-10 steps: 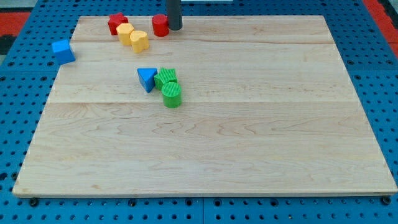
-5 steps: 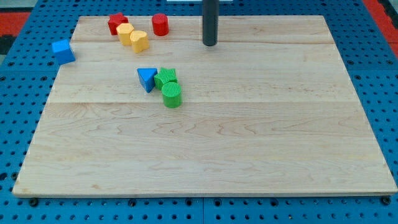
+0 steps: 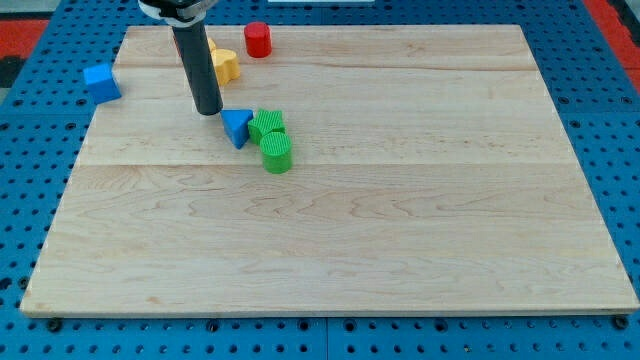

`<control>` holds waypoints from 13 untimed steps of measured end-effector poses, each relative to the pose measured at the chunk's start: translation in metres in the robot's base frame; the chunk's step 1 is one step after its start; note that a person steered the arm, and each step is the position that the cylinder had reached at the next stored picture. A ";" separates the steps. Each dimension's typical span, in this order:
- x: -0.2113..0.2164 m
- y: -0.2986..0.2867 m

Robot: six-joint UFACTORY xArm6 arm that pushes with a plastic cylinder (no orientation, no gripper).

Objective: Point your arm at the blue cube

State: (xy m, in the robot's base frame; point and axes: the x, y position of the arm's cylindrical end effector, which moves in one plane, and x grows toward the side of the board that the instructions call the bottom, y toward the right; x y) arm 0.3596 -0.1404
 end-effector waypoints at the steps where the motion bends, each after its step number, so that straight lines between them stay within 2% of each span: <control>1: 0.009 0.000; 3: 0.029 0.000; 6: 0.029 -0.039; 10: 0.029 -0.047; 12: 0.029 -0.162; 13: 0.004 -0.164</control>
